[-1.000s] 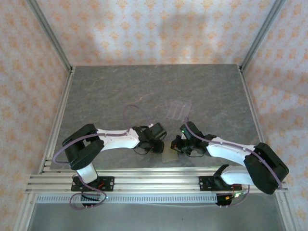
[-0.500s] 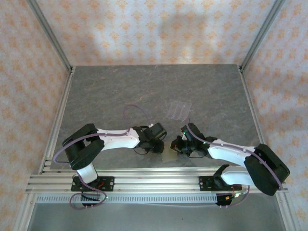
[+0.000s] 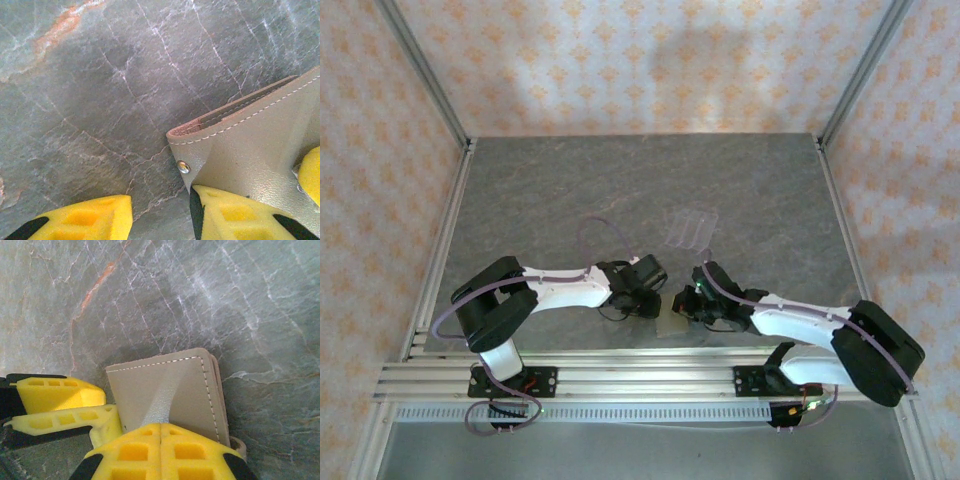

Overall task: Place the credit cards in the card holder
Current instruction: Close the button on the card holder.

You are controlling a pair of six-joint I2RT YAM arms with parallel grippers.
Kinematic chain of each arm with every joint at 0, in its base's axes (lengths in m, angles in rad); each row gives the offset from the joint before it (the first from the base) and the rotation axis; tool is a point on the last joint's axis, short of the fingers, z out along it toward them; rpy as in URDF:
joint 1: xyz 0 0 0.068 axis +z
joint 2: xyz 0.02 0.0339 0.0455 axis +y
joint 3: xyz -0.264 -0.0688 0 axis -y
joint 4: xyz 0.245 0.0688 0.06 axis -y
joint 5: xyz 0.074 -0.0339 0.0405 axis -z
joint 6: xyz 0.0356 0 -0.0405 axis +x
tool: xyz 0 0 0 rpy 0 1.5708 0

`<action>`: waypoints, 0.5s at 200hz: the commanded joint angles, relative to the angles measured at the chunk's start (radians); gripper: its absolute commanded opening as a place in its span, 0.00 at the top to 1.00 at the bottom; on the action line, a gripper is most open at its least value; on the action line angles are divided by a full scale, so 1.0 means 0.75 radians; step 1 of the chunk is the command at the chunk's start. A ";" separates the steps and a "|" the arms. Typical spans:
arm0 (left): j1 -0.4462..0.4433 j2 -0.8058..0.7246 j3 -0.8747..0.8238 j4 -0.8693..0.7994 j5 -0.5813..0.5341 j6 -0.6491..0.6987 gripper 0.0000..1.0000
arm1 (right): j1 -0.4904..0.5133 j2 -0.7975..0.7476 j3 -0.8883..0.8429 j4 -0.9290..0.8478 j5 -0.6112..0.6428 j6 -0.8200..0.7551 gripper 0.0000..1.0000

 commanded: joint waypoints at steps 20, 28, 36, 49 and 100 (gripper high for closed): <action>-0.074 0.225 -0.032 0.361 0.192 -0.039 0.61 | 0.122 0.057 -0.073 -0.203 0.182 0.017 1.00; -0.072 0.225 -0.032 0.362 0.192 -0.041 0.61 | 0.135 0.056 -0.087 -0.193 0.198 0.028 1.00; -0.072 0.224 -0.032 0.362 0.191 -0.043 0.61 | 0.149 0.052 -0.100 -0.191 0.220 0.037 1.00; -0.072 0.225 -0.032 0.362 0.190 -0.047 0.61 | 0.177 0.044 -0.118 -0.196 0.258 0.048 1.00; -0.071 0.220 -0.011 0.331 0.172 -0.059 0.61 | 0.328 0.007 -0.188 -0.189 0.418 0.084 1.00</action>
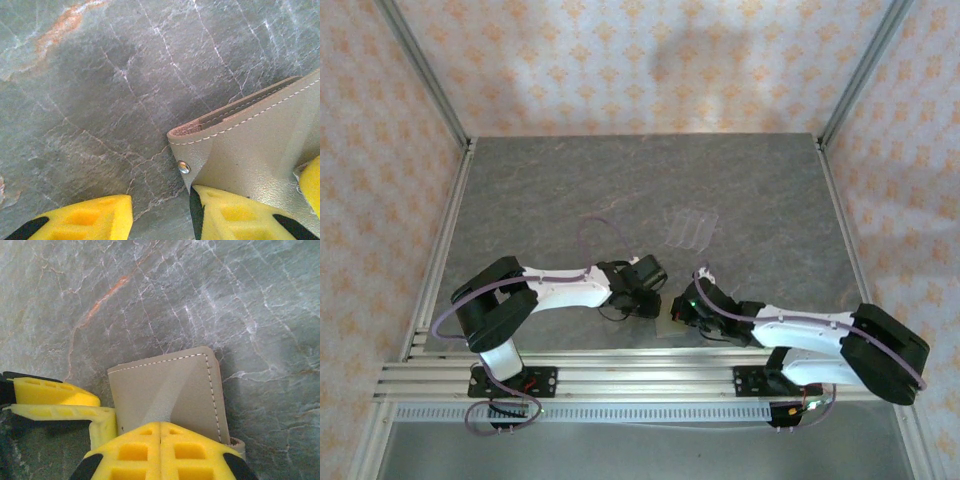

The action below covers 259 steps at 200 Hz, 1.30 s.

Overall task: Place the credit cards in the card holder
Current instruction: Close the button on the card holder.

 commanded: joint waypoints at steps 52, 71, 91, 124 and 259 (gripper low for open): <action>-0.068 0.212 0.010 0.303 0.146 -0.073 0.61 | 0.180 0.082 -0.147 -0.269 0.136 0.038 1.00; -0.059 0.197 0.014 0.289 0.137 -0.076 0.61 | 0.180 0.103 -0.152 -0.255 0.135 0.031 1.00; -0.027 0.156 0.018 0.256 0.135 -0.070 0.61 | 0.180 0.084 -0.108 -0.307 0.151 0.013 1.00; 0.065 -0.045 0.001 0.135 0.061 -0.018 0.61 | 0.161 -0.055 -0.034 -0.371 0.240 -0.028 0.93; 0.506 -0.961 -0.107 -0.258 -1.436 0.241 0.01 | -0.417 -0.302 0.468 -0.669 0.658 -0.549 0.01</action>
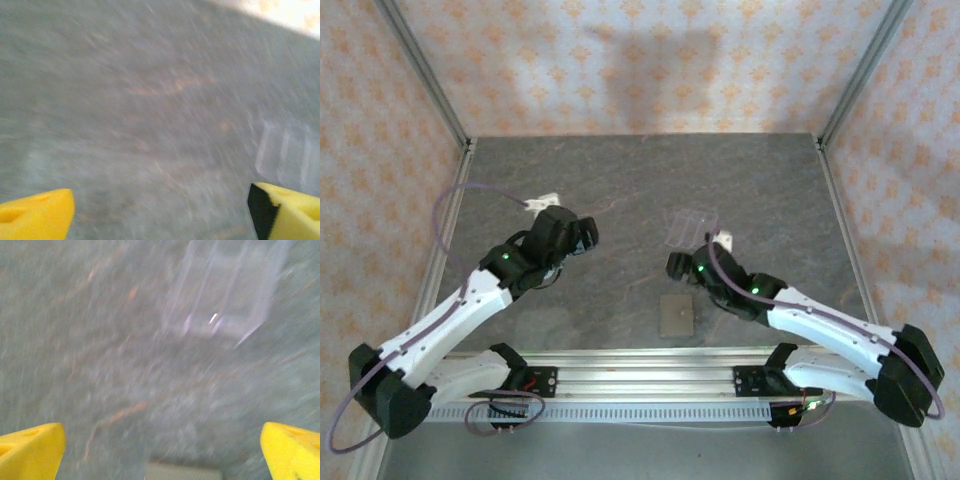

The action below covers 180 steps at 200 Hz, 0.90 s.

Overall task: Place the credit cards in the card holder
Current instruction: Close the button on the card holder, then reset both arms

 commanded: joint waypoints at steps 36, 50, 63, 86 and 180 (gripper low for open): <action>0.197 0.066 -0.259 0.292 -0.908 0.237 0.00 | -0.442 -0.218 -0.214 0.335 0.630 -0.542 0.00; 0.316 0.167 -0.297 0.359 -0.874 0.241 0.01 | -0.507 -0.229 -0.388 0.693 0.673 -0.731 0.00; 0.391 0.238 -0.320 0.482 -0.846 0.304 0.01 | -0.573 -0.193 -0.503 0.949 0.670 -0.832 0.00; 0.429 0.235 -0.458 0.906 -0.755 0.564 0.01 | -0.733 -0.013 -0.572 1.165 0.587 -0.812 0.00; 0.598 0.538 -0.683 1.685 -0.182 0.813 0.05 | -0.949 0.751 -0.433 1.781 0.174 -0.845 0.00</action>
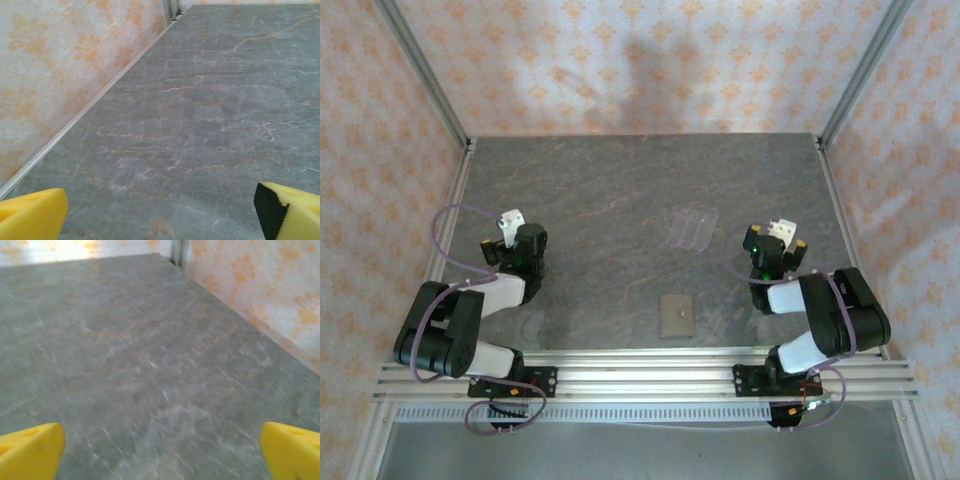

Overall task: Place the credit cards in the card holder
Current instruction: Reset both arms

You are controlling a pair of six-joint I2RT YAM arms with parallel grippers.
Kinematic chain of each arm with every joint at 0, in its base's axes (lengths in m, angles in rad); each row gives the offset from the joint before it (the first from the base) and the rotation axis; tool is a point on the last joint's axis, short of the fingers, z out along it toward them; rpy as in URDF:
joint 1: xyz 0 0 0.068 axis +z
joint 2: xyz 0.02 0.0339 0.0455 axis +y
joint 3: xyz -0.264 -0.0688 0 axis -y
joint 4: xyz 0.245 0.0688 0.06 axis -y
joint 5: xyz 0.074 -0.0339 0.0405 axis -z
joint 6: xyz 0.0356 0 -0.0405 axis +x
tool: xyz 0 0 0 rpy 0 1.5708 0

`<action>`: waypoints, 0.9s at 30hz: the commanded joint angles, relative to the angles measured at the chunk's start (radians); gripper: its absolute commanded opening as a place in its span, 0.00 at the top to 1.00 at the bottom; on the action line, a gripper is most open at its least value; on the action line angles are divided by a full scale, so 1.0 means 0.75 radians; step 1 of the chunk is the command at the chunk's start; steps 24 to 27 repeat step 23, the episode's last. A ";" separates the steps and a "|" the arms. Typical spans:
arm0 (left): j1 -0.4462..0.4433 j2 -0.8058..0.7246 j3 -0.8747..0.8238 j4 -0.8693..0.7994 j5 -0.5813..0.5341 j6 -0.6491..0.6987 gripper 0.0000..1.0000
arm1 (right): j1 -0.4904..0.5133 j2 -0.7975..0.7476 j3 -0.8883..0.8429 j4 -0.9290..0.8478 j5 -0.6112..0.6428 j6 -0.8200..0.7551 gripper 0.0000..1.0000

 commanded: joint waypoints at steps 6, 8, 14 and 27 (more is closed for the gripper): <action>0.084 0.110 0.001 0.274 0.397 0.118 0.00 | -0.090 0.092 0.067 0.137 -0.204 0.007 0.00; 0.077 0.103 0.006 0.276 0.388 0.116 0.00 | -0.089 0.041 0.081 0.018 -0.172 0.034 0.01; 0.071 0.114 0.004 0.299 0.408 0.143 0.00 | -0.088 0.072 0.114 0.008 -0.151 0.032 0.01; 0.096 0.115 0.014 0.278 0.532 0.162 0.00 | -0.088 0.070 0.107 0.024 -0.151 0.030 0.01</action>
